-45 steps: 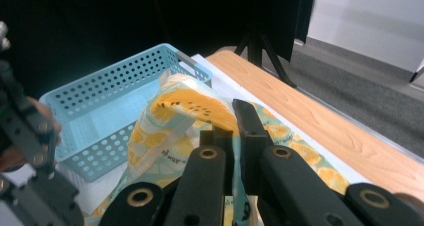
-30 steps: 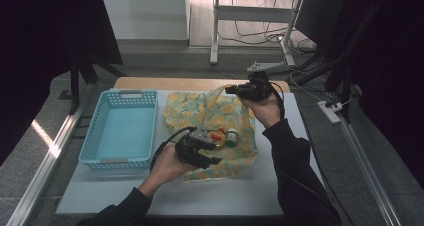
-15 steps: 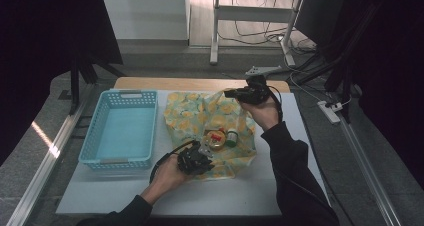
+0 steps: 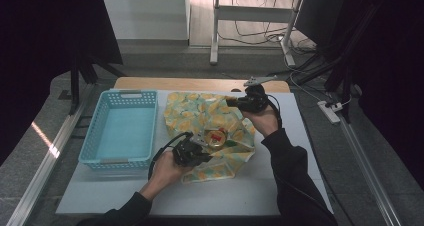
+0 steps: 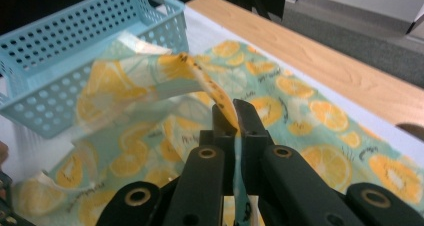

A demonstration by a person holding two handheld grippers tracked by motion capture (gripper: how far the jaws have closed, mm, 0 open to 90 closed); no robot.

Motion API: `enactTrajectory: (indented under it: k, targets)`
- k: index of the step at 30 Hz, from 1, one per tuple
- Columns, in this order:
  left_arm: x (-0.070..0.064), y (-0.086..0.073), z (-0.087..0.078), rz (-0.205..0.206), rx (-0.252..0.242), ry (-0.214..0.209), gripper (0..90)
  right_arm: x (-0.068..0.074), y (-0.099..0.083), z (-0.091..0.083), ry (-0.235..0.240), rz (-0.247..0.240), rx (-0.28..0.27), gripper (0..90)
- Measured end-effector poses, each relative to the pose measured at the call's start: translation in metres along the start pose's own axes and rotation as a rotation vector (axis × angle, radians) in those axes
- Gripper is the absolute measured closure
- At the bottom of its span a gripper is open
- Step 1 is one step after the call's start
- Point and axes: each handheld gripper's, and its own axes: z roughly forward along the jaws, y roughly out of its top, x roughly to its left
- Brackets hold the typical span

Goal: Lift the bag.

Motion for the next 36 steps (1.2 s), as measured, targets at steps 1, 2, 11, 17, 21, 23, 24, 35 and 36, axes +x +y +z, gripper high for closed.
enactTrajectory:
  k: [1,2,11,17,21,23,24,35,36]
  targets:
    - [0.0,0.0,0.001,0.0,0.001,-0.002,90.0,-0.001,-0.003,0.001,-0.006,0.001,0.006,83.8]
    - [0.0,0.0,0.001,0.001,0.003,-0.003,90.0,-0.002,-0.006,0.003,-0.013,0.007,0.015,80.1]
    - [0.002,0.0,0.0,-0.006,-0.003,-0.011,90.0,-0.01,-0.03,0.021,-0.075,0.021,0.1,47.6]
    - [0.002,0.0,-0.001,-0.01,-0.007,-0.008,90.0,-0.007,-0.042,0.038,-0.068,0.013,0.186,53.7]
    - [0.002,0.0,-0.003,-0.008,-0.014,0.002,90.0,-0.007,-0.045,0.041,-0.064,0.031,0.242,79.3]
    - [0.002,0.0,-0.004,-0.009,-0.019,0.004,90.0,-0.008,-0.046,0.041,-0.069,0.04,0.258,88.6]
    - [0.003,0.0,-0.005,-0.012,-0.025,0.004,90.0,-0.009,-0.046,0.04,-0.067,0.044,0.251,89.0]
    - [0.014,0.011,-0.034,-0.065,-0.142,-0.03,90.0,-0.003,-0.015,0.01,0.009,0.096,0.134,89.6]
    - [0.015,0.014,-0.039,-0.067,-0.155,-0.027,90.0,-0.002,-0.011,0.008,0.009,0.091,0.129,89.6]
